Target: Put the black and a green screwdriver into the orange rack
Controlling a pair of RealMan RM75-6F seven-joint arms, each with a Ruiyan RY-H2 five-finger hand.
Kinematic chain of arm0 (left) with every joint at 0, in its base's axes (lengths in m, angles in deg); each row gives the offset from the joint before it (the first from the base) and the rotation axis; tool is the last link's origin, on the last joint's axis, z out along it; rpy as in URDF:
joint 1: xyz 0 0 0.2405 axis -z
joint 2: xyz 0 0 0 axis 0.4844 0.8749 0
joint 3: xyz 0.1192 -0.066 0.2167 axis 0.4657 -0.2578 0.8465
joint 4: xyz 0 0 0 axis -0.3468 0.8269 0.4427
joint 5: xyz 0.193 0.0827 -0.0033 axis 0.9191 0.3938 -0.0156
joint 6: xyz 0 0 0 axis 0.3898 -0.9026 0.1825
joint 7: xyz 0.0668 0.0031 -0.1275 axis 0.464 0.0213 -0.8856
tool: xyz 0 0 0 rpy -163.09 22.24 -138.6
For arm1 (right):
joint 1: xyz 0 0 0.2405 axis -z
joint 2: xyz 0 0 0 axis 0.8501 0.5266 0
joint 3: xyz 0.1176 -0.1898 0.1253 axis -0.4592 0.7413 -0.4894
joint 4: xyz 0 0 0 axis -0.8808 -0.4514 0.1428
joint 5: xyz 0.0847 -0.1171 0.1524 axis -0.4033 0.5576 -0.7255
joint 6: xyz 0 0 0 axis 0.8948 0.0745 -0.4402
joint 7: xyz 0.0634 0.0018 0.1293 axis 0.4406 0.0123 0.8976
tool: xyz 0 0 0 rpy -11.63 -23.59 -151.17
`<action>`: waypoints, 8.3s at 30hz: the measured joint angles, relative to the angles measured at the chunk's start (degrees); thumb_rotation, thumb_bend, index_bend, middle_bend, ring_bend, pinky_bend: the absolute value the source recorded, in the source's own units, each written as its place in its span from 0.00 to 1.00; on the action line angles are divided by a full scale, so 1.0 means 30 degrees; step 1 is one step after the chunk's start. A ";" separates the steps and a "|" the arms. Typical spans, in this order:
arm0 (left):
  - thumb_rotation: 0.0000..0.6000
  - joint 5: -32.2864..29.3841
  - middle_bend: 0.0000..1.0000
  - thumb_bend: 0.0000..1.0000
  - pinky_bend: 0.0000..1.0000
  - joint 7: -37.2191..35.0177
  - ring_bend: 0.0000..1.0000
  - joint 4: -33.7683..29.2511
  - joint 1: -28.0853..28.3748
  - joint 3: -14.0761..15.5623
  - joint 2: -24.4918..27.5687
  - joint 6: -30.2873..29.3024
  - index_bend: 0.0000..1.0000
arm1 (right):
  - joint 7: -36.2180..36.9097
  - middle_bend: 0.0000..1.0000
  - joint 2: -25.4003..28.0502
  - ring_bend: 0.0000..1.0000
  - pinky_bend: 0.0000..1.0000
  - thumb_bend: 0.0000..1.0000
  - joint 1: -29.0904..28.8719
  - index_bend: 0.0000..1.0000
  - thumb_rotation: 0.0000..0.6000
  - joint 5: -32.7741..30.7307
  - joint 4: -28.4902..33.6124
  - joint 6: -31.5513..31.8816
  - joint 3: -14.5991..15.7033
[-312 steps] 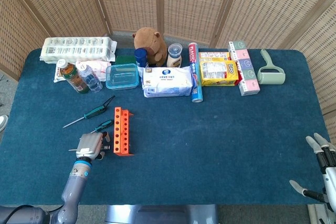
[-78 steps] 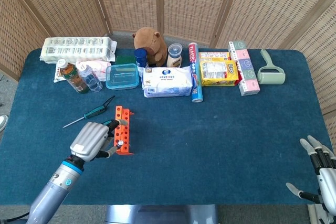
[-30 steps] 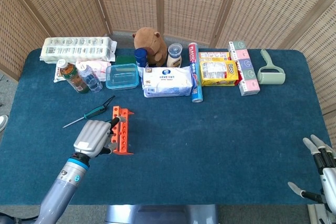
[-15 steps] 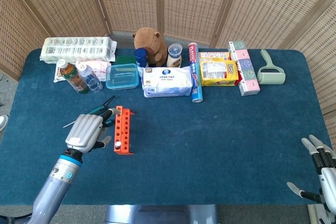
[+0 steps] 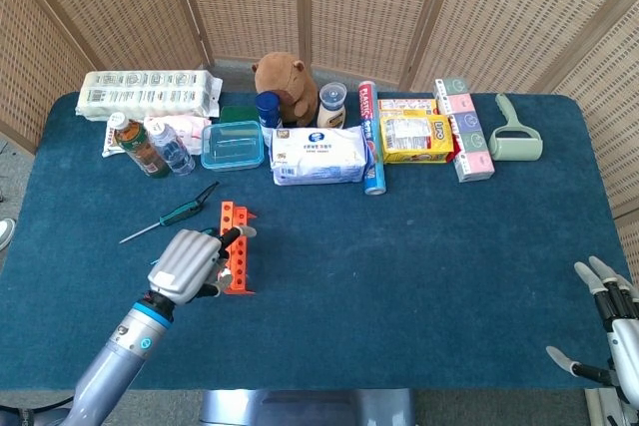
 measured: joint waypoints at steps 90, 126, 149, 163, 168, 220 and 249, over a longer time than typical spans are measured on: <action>1.00 -0.1043 0.88 0.27 0.85 0.1112 0.79 -0.1615 -0.0843 -0.0245 0.1399 -0.1498 0.23 | 0.0603 0.00 0.0130 0.01 0.00 0.03 0.0139 0.00 1.00 -0.0075 -0.0312 0.0334 -0.0125; 1.00 -0.9066 0.81 0.08 0.85 0.0336 0.72 1.0451 0.1122 -0.2800 -0.2177 0.0762 0.24 | 0.0792 0.00 0.0269 0.01 0.00 0.03 -0.0143 0.00 1.00 -0.0524 -0.0280 -0.0367 -0.0130; 1.00 -1.6109 0.81 0.15 0.85 0.4254 0.72 1.8140 0.3899 -0.5112 -0.8136 0.1758 0.30 | 0.2138 0.00 0.0600 0.01 0.00 0.03 -0.0313 0.00 1.00 -0.0779 -0.0691 -0.0499 -0.0287; 1.00 -1.6733 0.81 0.27 0.85 0.5152 0.72 1.9767 0.4330 -0.5656 -0.9547 0.2181 0.33 | 0.2505 0.00 0.0719 0.01 0.00 0.03 -0.0313 0.00 1.00 -0.0802 -0.0778 -0.0509 -0.0278; 1.00 -1.6681 0.81 0.28 0.85 0.5245 0.72 2.0198 0.4368 -0.5817 -0.9881 0.2204 0.33 | 0.2569 0.00 0.0749 0.01 0.00 0.03 -0.0345 0.00 1.00 -0.0831 -0.0789 -0.0561 -0.0288; 1.00 -1.6973 0.81 0.64 0.85 0.6305 0.72 1.9406 0.3884 -0.6996 -0.9968 0.2495 0.43 | 0.3364 0.00 0.1003 0.01 0.00 0.03 -0.0239 0.00 1.00 -0.0597 -0.0983 -0.0344 -0.0183; 1.00 -1.6222 0.81 0.64 0.85 0.4335 0.72 0.9306 0.2443 -0.8224 -0.3860 0.0647 0.43 | 0.3038 0.00 0.0915 0.01 0.00 0.03 -0.0243 0.00 1.00 -0.0476 -0.0913 -0.0390 -0.0103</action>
